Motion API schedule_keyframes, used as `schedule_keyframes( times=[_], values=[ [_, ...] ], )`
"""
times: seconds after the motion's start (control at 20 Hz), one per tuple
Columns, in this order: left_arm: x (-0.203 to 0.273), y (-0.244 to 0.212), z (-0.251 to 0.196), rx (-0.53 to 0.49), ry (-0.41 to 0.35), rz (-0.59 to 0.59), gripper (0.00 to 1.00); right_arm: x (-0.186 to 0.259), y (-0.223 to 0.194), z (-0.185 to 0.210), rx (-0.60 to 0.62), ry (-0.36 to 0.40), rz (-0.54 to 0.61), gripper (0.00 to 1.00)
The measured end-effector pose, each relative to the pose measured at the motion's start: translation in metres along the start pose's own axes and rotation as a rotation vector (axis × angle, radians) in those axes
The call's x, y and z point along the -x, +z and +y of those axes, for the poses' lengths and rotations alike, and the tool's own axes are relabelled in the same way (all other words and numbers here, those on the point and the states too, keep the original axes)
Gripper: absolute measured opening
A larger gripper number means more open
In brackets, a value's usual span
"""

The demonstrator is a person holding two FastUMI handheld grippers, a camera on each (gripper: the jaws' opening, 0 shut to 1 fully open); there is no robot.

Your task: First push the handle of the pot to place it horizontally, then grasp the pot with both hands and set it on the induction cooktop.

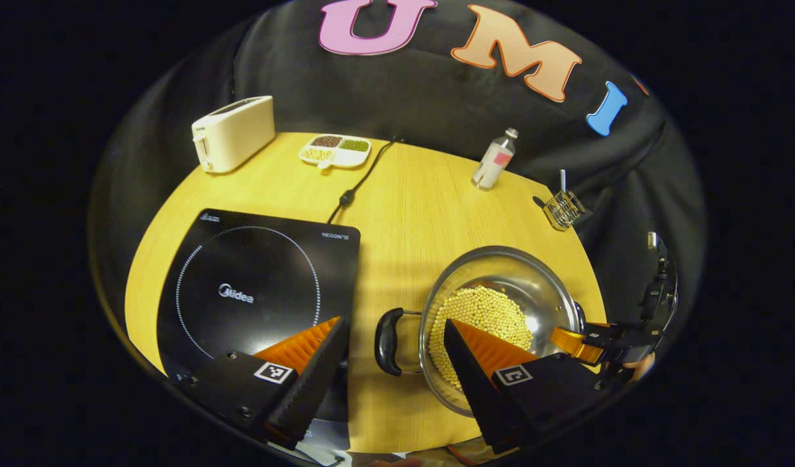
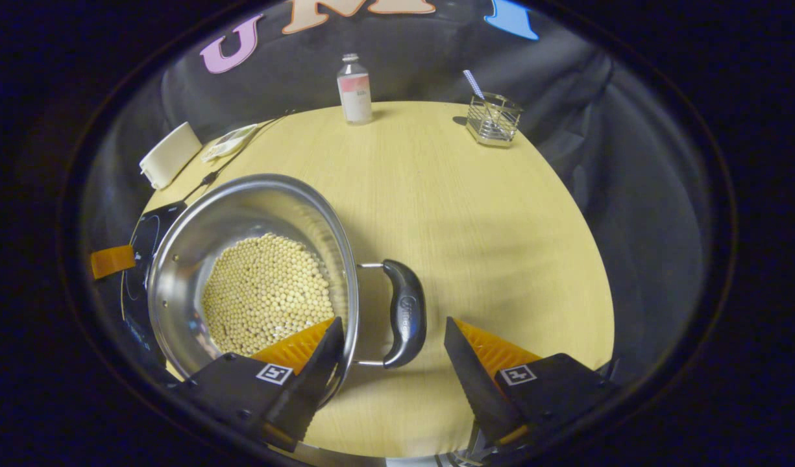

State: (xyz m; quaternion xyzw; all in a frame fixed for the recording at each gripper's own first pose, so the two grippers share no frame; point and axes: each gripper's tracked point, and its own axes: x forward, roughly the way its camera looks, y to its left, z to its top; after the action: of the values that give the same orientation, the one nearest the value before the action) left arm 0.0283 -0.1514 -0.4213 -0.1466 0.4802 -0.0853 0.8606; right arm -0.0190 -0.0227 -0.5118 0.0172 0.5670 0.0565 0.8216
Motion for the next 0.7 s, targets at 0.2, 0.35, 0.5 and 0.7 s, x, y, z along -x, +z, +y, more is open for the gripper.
schedule_keyframes(
  times=[0.2,0.35,0.5,0.7],
  values=[
    [-0.016,-0.010,0.001,-0.004,-0.003,0.057,0.98,0.004,-0.004,0.000,-0.035,0.020,-0.004,1.00],
    [-0.024,-0.017,-0.001,-0.015,-0.010,0.085,0.98,0.005,-0.005,0.000,-0.043,0.027,-0.007,1.00],
    [-0.033,-0.022,0.001,0.000,-0.008,0.112,0.97,0.004,-0.006,0.001,-0.037,0.031,-0.005,1.00],
    [-0.041,-0.028,0.000,0.027,-0.008,0.138,0.97,0.000,-0.006,0.004,-0.022,0.035,0.006,1.00]
  ],
)
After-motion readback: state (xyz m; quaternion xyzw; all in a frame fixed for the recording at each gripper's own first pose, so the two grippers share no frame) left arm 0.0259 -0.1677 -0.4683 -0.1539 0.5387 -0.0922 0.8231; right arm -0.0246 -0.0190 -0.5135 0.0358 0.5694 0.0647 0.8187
